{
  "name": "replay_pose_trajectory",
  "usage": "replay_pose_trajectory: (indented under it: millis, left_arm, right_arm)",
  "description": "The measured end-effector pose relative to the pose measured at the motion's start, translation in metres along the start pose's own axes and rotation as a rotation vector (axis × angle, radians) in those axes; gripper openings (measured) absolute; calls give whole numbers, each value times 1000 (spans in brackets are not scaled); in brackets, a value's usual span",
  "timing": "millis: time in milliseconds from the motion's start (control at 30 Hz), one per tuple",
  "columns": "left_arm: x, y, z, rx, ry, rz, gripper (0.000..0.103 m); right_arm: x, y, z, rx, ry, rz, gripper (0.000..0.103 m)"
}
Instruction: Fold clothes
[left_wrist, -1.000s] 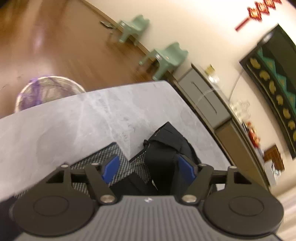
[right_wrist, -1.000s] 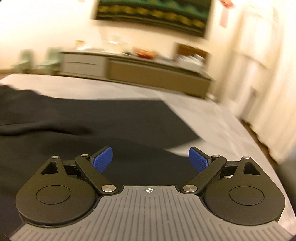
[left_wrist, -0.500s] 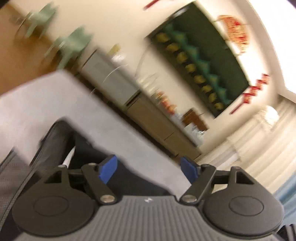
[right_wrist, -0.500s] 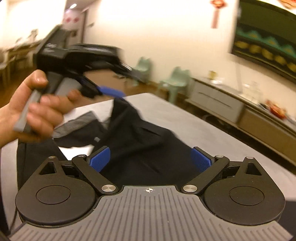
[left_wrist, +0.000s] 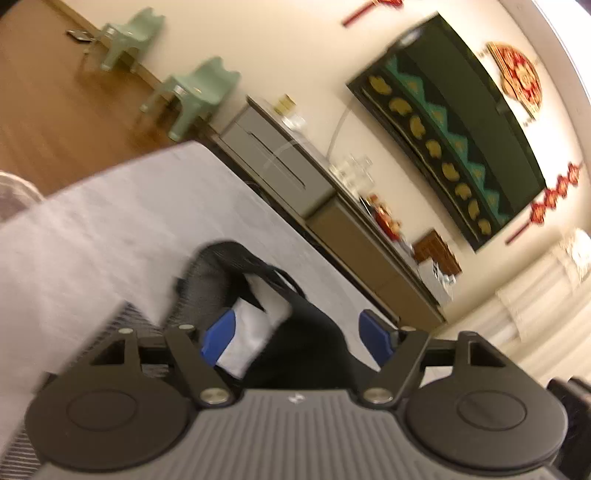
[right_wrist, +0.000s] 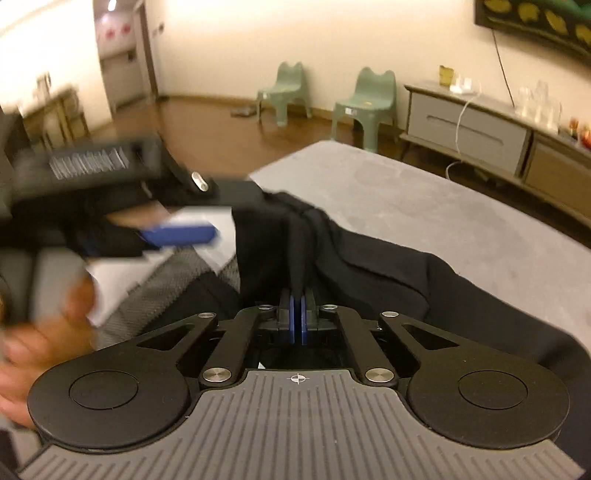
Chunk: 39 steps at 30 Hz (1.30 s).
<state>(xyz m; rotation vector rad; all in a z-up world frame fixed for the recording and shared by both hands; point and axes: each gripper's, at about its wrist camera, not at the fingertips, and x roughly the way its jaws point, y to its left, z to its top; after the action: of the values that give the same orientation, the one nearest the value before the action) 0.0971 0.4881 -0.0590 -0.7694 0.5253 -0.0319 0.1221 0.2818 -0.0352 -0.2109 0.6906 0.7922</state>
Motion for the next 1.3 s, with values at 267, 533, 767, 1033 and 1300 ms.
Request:
replay_pose_trajectory:
  millis: [267, 533, 767, 1033, 1300]
  left_arm:
    - [9, -35, -9, 138, 34, 122, 2]
    - [-48, 34, 4, -139, 59, 372, 6]
    - [-78, -21, 2, -87, -140, 652, 53]
    - [-72, -81, -18, -144, -160, 457, 59]
    - [57, -115, -73, 10, 310, 172, 56]
  right_arm:
    - [-22, -13, -9, 48, -12, 14, 2]
    - [-143, -117, -81, 168, -91, -166, 80]
    - [-245, -293, -195, 431, 44, -542, 79]
    - [-269, -351, -198, 177, 106, -467, 79]
    - [-170, -310, -113, -310, 147, -107, 91]
